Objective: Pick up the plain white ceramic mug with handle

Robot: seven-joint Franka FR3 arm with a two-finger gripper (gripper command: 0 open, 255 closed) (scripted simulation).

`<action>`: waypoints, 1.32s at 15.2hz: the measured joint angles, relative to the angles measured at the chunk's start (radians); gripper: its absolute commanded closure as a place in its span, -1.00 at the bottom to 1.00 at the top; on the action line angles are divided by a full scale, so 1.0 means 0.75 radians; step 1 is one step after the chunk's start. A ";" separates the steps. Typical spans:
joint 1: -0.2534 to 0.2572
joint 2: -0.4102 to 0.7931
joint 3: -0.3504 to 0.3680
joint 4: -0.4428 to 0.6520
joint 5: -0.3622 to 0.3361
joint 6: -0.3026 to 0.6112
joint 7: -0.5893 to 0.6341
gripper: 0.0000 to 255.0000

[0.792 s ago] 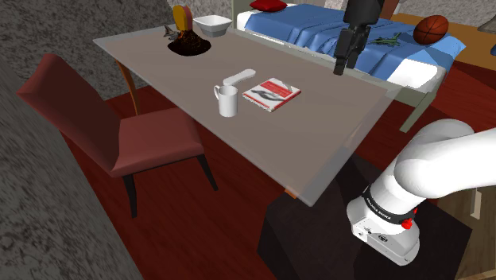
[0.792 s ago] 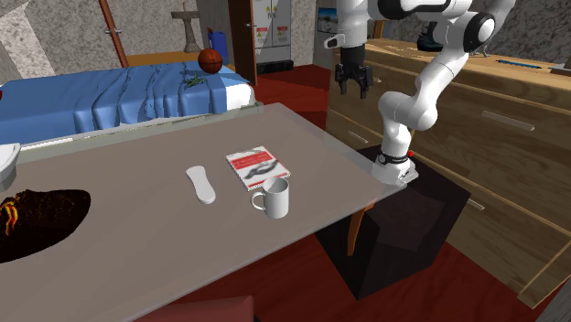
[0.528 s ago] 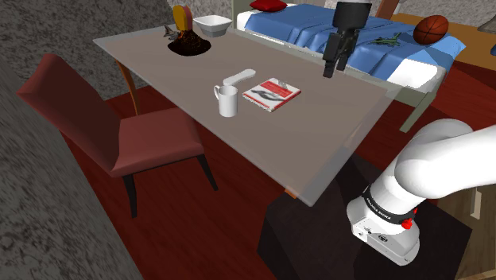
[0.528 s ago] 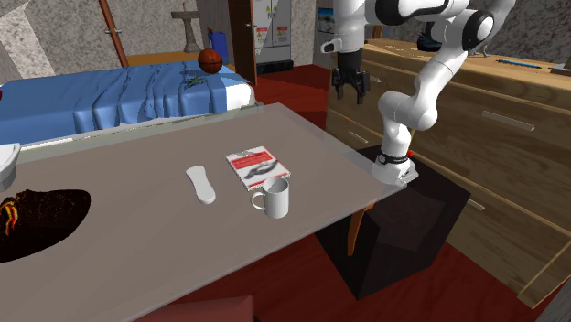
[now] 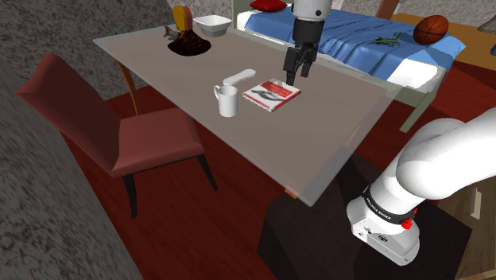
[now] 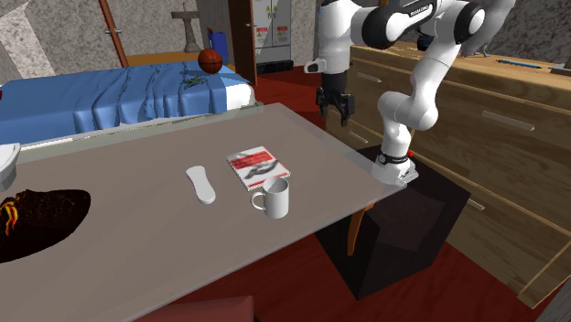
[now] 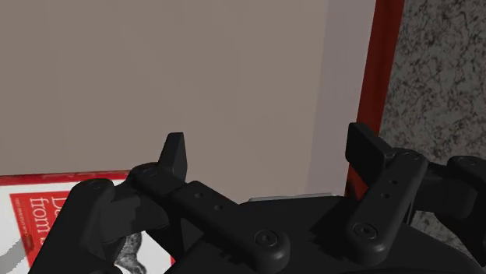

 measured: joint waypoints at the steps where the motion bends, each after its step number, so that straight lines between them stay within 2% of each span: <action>1: 0.006 0.038 0.012 0.011 0.002 0.035 0.008 -1.00; 10: 0.044 0.442 0.101 0.216 -0.034 0.301 0.082 -1.00; 20: 0.106 0.927 0.158 0.617 -0.160 0.446 0.194 -1.00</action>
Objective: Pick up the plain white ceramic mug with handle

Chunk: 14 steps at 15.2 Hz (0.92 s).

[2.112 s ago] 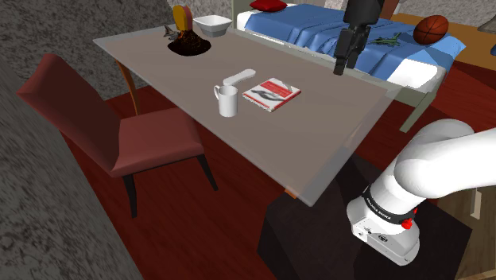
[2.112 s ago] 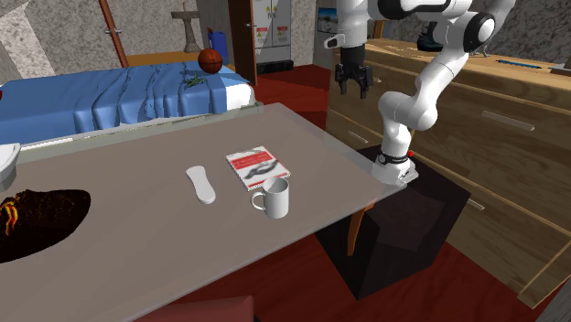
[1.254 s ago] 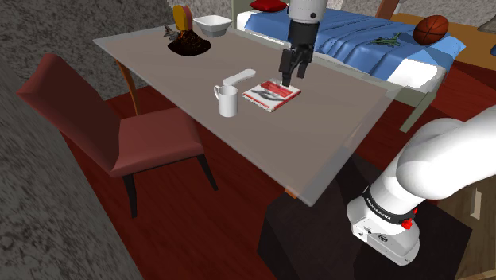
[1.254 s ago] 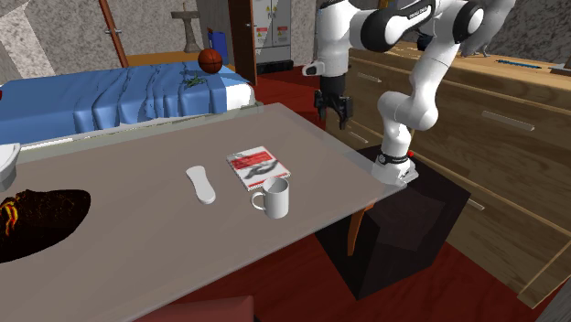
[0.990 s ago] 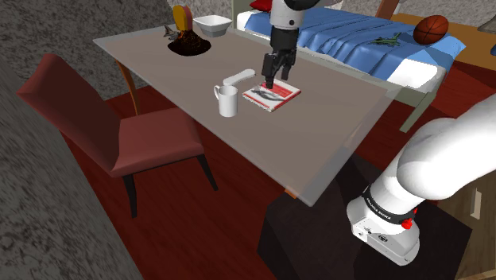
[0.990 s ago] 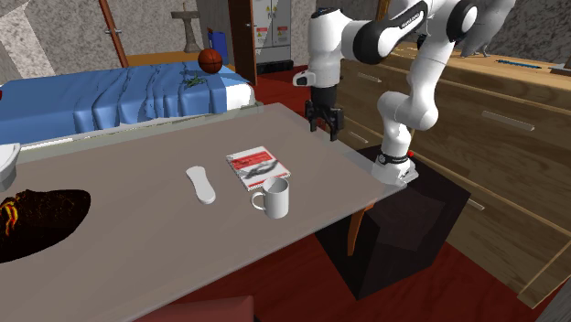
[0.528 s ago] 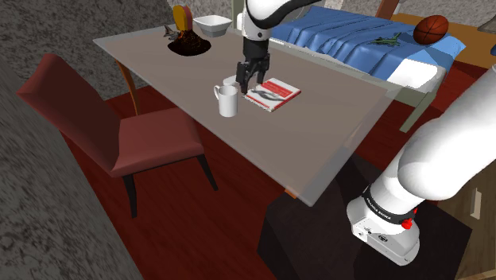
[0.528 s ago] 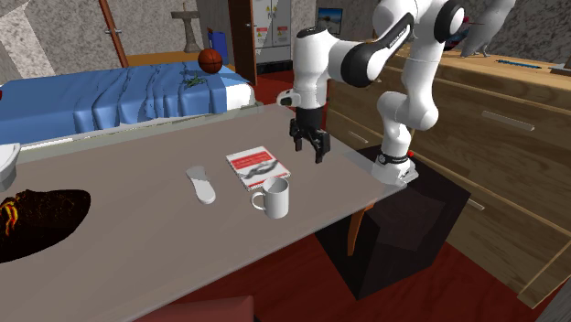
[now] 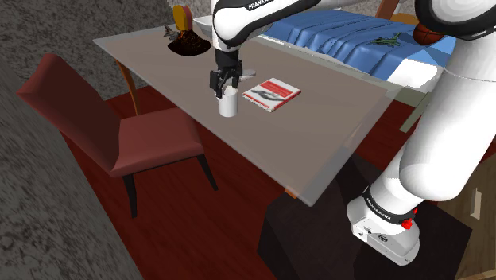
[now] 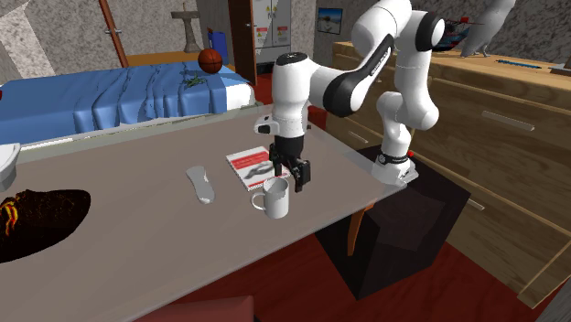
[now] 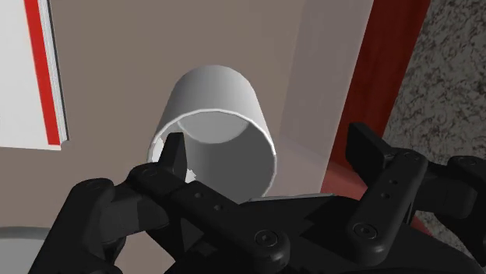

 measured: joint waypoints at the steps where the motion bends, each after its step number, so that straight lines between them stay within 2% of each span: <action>1: 0.011 0.046 0.003 0.049 -0.014 0.002 0.013 -1.00; 3: 0.016 0.087 0.003 0.077 -0.026 0.019 0.018 -1.00; 9: 0.021 0.136 0.000 0.041 -0.038 0.104 0.027 -1.00; 10: 0.021 0.138 0.000 0.037 -0.038 0.110 0.027 1.00; 14: 0.020 0.140 -0.001 0.034 -0.039 0.116 0.026 1.00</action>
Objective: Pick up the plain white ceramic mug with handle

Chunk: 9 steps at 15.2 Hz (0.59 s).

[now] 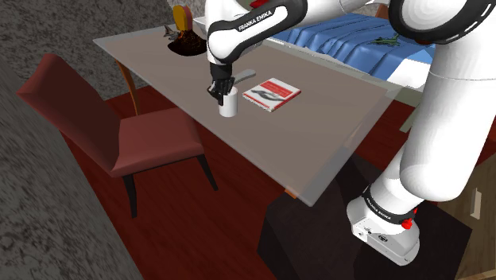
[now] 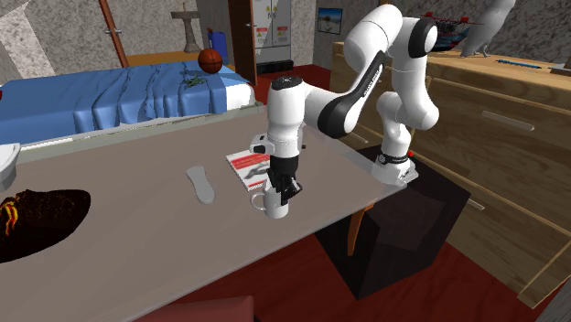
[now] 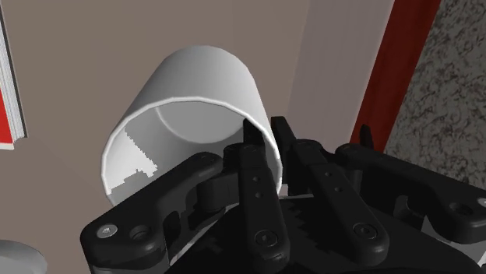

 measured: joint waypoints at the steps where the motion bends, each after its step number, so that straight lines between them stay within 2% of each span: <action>1: 0.000 0.000 0.000 0.000 0.000 0.000 0.000 1.00; 9: 0.000 -0.015 0.002 0.017 0.003 -0.032 -0.001 1.00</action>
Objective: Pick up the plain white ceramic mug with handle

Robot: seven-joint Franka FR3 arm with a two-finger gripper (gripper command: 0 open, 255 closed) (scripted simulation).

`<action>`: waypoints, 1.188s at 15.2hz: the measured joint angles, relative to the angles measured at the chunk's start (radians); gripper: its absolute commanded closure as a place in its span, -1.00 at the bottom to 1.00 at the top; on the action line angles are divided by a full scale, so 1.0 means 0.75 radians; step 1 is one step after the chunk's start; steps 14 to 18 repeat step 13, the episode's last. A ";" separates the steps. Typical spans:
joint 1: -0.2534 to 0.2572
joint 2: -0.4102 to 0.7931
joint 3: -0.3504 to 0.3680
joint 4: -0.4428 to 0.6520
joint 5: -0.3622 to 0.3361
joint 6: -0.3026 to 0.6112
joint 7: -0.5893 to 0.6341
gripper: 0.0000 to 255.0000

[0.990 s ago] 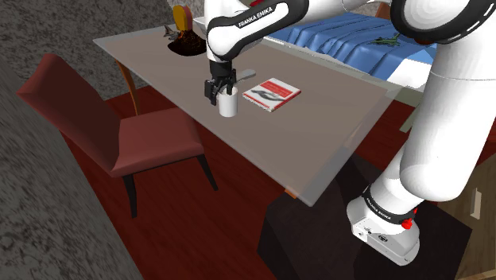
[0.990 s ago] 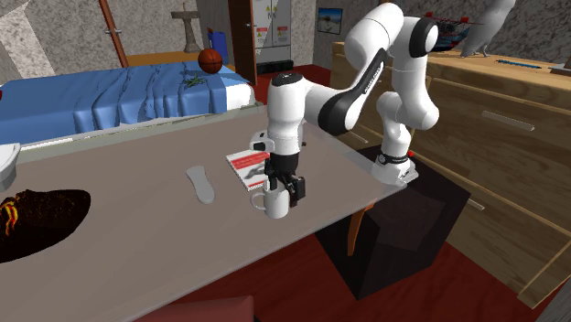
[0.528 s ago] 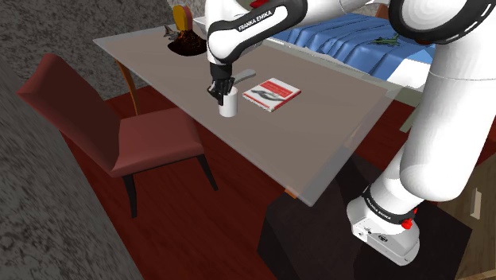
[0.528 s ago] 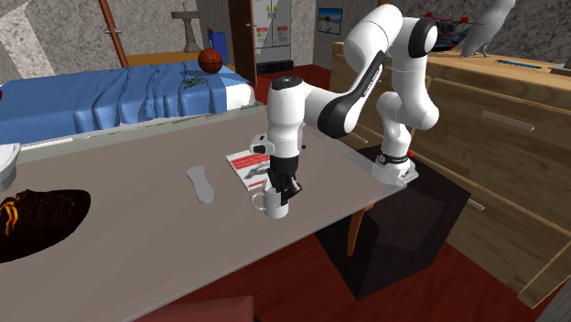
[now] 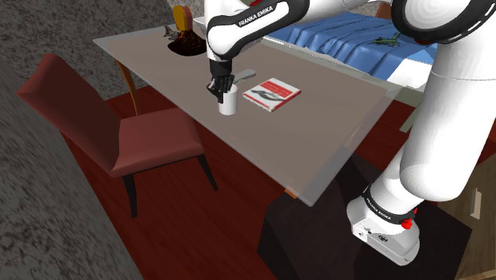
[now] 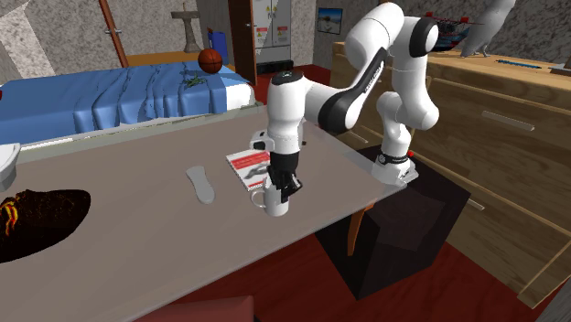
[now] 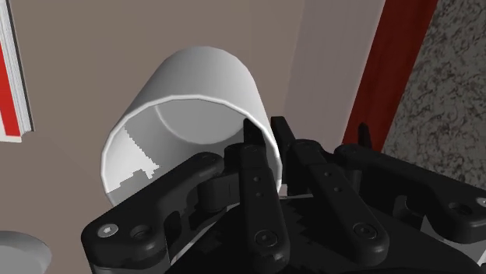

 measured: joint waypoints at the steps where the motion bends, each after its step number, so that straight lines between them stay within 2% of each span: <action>1: -0.002 -0.007 0.000 0.008 0.002 -0.015 -0.003 1.00; 12: -0.002 -0.063 0.005 0.131 0.014 -0.193 -0.008 1.00; 18: -0.002 -0.063 0.005 0.140 0.014 -0.203 -0.009 1.00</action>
